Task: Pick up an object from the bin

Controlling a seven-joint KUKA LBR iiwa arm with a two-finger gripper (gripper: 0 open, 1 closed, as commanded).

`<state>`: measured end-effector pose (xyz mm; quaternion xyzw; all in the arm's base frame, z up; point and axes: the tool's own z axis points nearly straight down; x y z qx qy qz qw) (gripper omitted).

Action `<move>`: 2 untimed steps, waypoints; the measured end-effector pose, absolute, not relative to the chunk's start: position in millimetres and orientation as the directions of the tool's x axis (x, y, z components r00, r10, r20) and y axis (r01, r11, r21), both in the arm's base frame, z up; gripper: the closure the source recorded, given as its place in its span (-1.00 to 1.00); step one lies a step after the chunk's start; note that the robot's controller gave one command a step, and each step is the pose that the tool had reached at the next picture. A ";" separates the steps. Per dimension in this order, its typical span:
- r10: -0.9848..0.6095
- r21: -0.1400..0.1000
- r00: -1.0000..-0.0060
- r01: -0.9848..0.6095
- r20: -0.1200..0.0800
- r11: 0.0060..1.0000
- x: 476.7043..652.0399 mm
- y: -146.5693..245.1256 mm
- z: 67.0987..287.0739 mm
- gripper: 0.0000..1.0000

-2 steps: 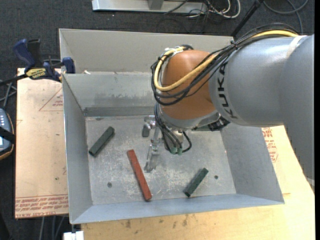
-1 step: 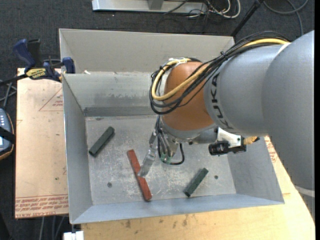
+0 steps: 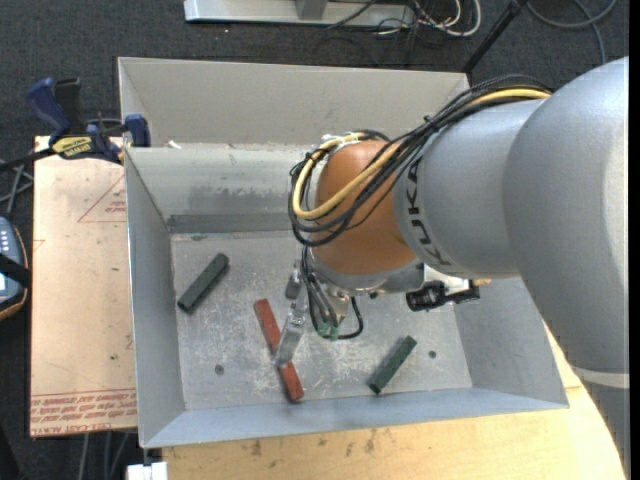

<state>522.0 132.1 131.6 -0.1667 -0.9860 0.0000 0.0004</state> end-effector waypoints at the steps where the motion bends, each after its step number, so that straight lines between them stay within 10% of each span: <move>1: 0.466 0.000 -0.885 0.466 0.001 0.885 514.8 140.1 95.7 -1.00; 2: 0.562 0.001 -0.827 0.562 0.001 0.827 486.0 133.7 70.1 1.00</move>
Offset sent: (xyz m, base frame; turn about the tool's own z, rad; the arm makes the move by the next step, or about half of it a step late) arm -0.0362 0.0009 -0.0616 0.2615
